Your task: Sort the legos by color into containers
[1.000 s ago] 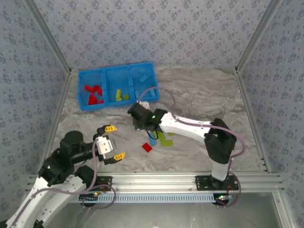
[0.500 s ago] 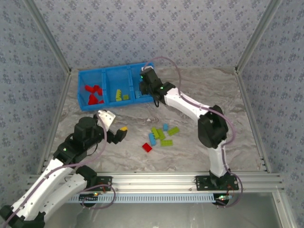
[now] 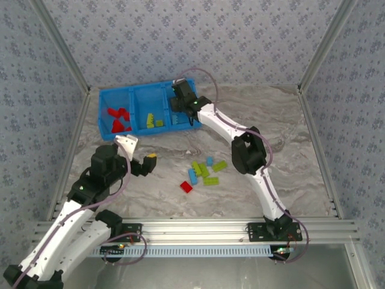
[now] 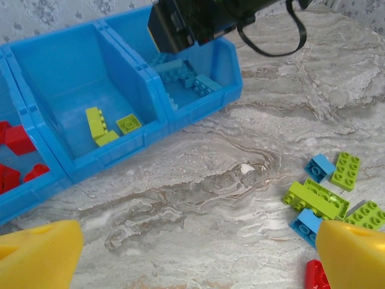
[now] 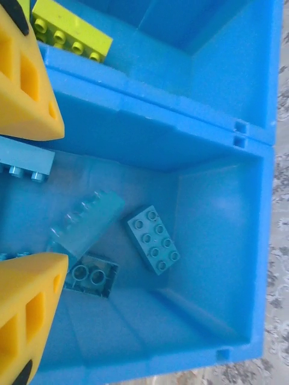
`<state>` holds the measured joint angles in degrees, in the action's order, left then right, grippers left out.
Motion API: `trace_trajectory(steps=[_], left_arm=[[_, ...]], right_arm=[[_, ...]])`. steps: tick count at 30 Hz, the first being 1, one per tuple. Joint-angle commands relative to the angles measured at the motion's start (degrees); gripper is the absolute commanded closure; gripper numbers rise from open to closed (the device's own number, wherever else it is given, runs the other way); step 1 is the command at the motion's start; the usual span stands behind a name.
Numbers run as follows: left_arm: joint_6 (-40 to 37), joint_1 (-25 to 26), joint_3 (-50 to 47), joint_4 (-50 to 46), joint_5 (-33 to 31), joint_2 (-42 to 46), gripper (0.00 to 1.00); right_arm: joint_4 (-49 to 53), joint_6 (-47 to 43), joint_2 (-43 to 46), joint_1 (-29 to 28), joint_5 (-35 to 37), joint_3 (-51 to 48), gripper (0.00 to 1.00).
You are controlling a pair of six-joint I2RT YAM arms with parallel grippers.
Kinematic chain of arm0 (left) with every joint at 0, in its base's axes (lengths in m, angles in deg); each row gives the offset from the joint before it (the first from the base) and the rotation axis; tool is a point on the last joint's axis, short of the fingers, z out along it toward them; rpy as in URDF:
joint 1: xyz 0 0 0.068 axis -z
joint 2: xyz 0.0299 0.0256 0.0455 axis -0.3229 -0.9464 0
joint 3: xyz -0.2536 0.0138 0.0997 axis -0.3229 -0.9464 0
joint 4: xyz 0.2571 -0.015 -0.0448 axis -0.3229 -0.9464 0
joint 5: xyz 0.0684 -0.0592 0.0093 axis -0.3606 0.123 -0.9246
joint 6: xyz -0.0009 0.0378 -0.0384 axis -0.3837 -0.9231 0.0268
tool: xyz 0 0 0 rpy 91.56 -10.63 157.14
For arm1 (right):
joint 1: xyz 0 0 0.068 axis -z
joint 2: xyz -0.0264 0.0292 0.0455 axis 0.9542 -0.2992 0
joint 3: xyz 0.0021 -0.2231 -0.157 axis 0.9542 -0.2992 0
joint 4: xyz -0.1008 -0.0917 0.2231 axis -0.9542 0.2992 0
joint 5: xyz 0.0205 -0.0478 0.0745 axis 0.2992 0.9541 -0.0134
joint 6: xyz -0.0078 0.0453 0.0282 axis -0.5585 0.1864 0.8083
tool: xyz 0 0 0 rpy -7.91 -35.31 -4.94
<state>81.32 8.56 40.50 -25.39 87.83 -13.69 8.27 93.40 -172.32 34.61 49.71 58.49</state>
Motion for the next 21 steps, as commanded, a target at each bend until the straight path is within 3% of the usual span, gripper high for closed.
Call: trace_trajectory(steps=[1,7,14,18,21], left_arm=[[4.3,-0.3,2.2,1.4,1.9,-1.0,0.03],[15.5,3.8,4.1,-0.2,4.0,-6.6,0.12],[26.9,21.3,5.2,-2.8,-5.1,-15.8,0.12],[26.1,30.7,5.5,-2.4,-8.1,-24.2,0.09],[23.6,32.9,6.4,-1.7,-6.3,-31.9,0.05]], right_arm=[[2.4,-1.7,7.4,0.2,-1.2,-1.7,0.46],[-3.1,-2.8,30.3,0.5,-4.6,-25.8,0.42],[3.7,0.5,58.6,0.2,-6.3,-49.9,0.35],[11.0,4.5,71.8,-2.7,-13.4,-60.5,0.28],[16.2,6.9,78.9,-6.7,-14.9,-65.9,0.16]])
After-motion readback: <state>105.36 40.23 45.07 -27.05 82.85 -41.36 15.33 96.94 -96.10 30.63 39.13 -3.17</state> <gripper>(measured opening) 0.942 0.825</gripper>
